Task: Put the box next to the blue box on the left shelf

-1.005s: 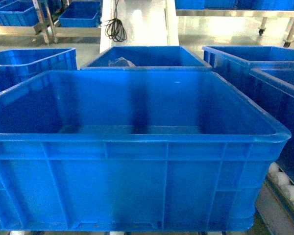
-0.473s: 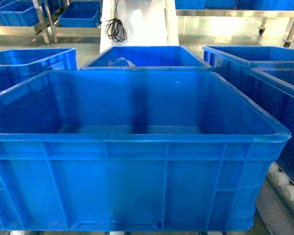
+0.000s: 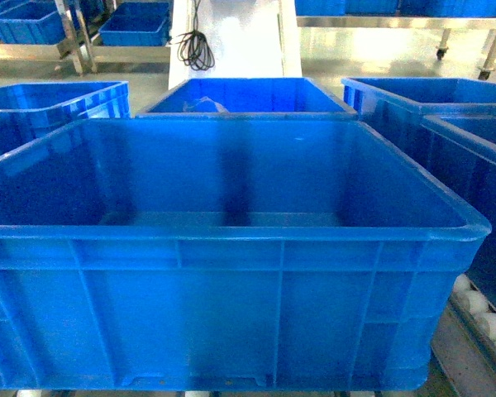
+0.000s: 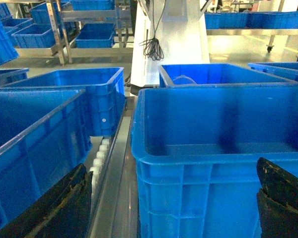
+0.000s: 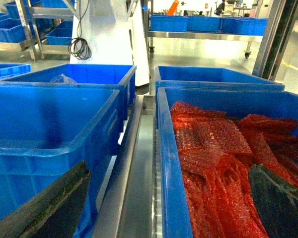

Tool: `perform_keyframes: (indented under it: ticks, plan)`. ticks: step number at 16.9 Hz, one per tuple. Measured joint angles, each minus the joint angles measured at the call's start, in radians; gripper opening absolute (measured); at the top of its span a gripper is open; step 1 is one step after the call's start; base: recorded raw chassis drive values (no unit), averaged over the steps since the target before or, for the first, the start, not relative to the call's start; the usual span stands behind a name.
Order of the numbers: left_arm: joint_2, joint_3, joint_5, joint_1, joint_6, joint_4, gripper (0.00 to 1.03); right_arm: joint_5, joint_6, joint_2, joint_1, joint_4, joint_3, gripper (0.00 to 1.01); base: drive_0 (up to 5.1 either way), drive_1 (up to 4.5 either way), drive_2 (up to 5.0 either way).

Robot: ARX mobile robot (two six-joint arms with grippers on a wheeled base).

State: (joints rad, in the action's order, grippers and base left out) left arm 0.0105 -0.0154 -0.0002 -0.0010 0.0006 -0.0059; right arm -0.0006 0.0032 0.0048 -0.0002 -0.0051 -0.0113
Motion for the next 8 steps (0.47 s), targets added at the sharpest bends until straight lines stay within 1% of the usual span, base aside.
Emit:
perform_keyframes:
  ticks: [8]
  plan:
    - [0.0,0.0,0.0,0.0,0.0,0.0,0.98,0.0,0.0,0.0,0.0,0.0,0.0,0.98,0.0,0.0,0.0]
